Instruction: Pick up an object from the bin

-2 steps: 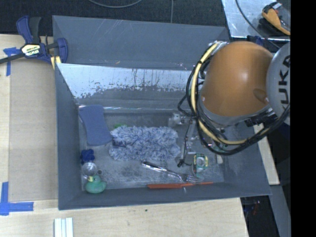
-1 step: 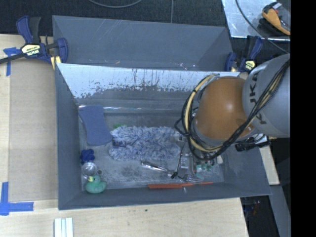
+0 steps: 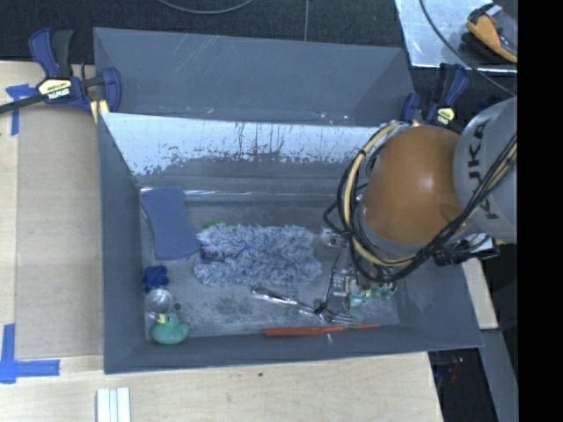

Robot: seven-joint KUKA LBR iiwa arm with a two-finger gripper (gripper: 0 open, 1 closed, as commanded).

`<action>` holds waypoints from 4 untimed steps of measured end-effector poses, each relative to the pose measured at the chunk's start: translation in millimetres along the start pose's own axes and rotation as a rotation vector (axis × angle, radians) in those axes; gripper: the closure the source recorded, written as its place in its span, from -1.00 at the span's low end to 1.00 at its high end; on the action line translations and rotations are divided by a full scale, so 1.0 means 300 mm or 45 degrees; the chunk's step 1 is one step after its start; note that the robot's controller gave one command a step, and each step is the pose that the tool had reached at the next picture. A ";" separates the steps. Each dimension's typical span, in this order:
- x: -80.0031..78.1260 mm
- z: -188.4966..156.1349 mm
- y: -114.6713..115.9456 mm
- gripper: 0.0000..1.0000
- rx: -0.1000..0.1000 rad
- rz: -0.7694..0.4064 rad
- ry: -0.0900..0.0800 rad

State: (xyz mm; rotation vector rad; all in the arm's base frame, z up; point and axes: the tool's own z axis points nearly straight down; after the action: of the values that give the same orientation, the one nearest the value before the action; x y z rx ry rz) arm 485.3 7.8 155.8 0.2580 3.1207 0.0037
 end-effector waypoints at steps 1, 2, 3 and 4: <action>-0.018 0.188 -0.081 -1.00 0.006 0.214 0.010; 0.010 0.284 -0.004 -1.00 -0.002 0.170 -0.012; -0.088 0.282 -0.231 1.00 0.005 -0.058 -0.011; -0.088 0.282 -0.231 1.00 0.005 -0.057 -0.011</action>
Offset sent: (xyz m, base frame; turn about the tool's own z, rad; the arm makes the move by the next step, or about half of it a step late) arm -0.0029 -0.0001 -0.0858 0.1347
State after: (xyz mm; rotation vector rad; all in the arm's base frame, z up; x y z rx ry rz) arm 500.8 -64.8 71.3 0.1879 3.1171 -0.0042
